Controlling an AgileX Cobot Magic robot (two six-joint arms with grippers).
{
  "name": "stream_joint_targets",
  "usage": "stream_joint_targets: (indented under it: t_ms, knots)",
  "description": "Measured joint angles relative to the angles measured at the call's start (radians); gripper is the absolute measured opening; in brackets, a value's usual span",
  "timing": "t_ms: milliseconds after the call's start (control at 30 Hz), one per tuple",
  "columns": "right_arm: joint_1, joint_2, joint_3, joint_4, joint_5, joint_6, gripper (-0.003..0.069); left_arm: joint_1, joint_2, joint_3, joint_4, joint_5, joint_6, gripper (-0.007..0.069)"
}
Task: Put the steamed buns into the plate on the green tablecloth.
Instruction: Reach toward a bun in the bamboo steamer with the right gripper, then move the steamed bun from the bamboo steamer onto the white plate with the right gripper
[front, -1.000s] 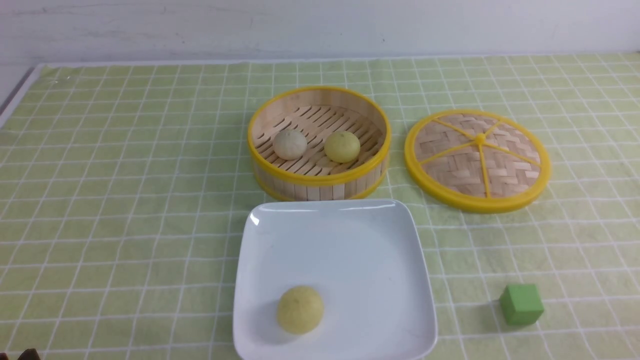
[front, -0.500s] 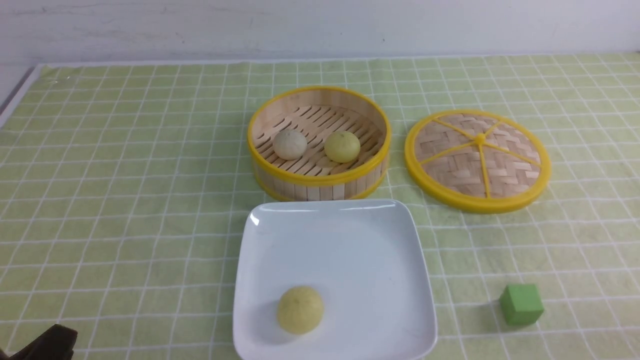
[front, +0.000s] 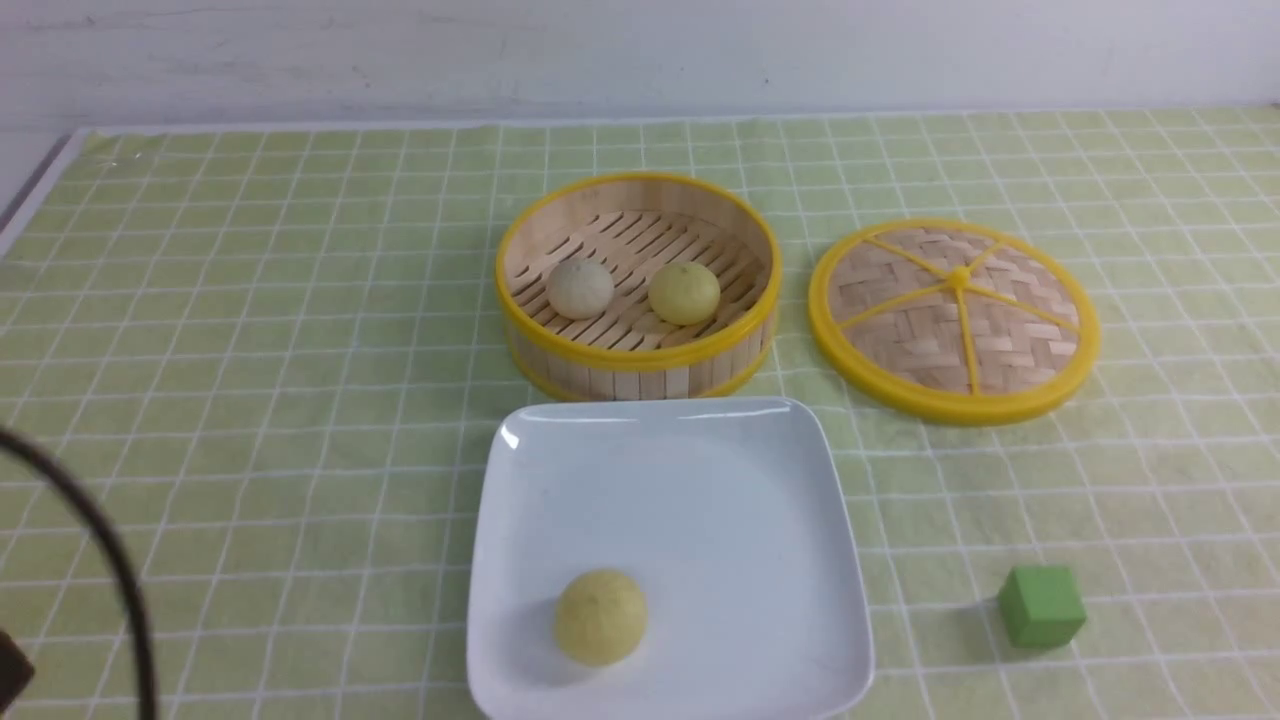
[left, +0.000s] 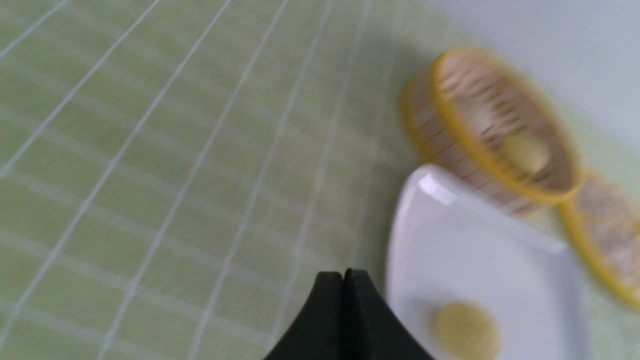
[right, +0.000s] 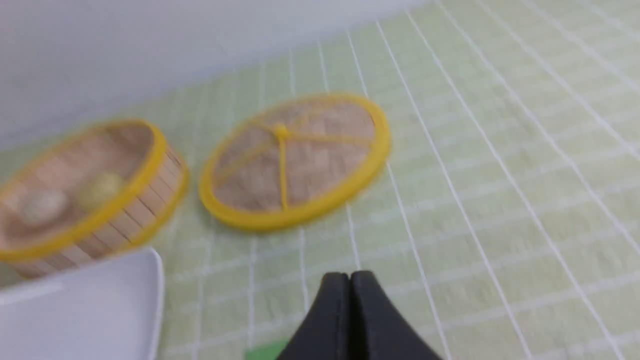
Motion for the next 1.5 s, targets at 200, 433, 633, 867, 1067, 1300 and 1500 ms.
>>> stream_joint_targets:
  t_ms: [200,433,633,867,1067,1300,1500]
  knots:
    - [0.091,0.421,-0.104,0.286,0.175,-0.390,-0.0010,0.000,0.310,-0.087,-0.009,0.157,0.184,0.0002]
    - [0.303,0.860,-0.349,0.656,0.181,-0.805,0.0002,0.000,0.484,-0.089,-0.190,0.112,0.386,0.0002]
    - [0.378,1.182,-0.659,0.633,0.190,-0.831,0.0038,0.000,0.525,-0.089,-0.239,0.057,0.442,0.0018]
    - [0.382,1.539,-1.198,0.416,0.255,-0.687,0.0237,0.000,0.528,-0.089,-0.241,0.012,0.445,0.0123]
    - [0.382,1.791,-1.515,0.335,0.217,-0.590,0.0391,0.000,0.528,-0.089,-0.243,-0.003,0.432,0.0240]
    - [0.382,2.032,-1.827,0.284,0.282,-0.571,0.0339,0.000,0.530,-0.089,-0.243,-0.017,0.430,0.0271]
    - [0.382,2.024,-1.878,0.207,0.376,-0.570,0.0040,0.000,0.530,-0.089,-0.244,-0.019,0.430,0.0251]
